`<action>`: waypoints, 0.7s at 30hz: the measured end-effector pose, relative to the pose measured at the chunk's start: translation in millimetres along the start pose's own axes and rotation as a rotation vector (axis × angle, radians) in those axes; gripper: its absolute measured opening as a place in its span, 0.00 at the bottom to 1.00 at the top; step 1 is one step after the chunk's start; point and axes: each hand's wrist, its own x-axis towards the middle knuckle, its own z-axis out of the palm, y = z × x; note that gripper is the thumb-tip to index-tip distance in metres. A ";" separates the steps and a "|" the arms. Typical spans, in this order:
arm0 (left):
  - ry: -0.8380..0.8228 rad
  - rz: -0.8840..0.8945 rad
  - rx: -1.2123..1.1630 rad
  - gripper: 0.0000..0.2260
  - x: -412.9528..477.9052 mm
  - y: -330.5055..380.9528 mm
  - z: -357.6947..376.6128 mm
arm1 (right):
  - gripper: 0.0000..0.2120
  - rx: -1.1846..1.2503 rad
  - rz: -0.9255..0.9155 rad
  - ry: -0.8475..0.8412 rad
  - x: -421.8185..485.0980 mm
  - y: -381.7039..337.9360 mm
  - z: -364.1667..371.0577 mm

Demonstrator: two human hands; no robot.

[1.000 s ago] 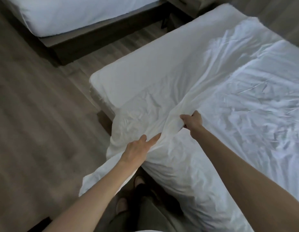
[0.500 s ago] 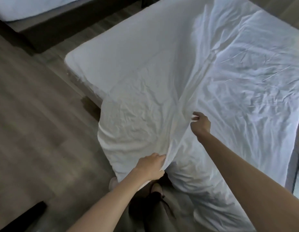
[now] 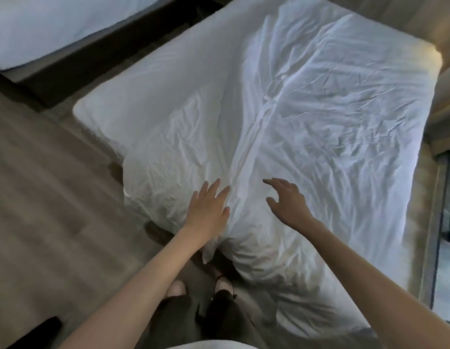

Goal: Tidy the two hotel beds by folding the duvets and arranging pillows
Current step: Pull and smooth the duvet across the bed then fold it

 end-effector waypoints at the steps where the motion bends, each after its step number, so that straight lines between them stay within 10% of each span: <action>1: 0.026 0.026 0.017 0.25 -3.7 6.9 -8.8 | 0.25 -0.033 -0.019 0.032 -9.4 1.0 -5.6; 21: 0.146 0.625 0.230 0.28 -56.7 167.9 -64.7 | 0.27 -0.124 0.228 0.559 -214.0 56.0 -78.6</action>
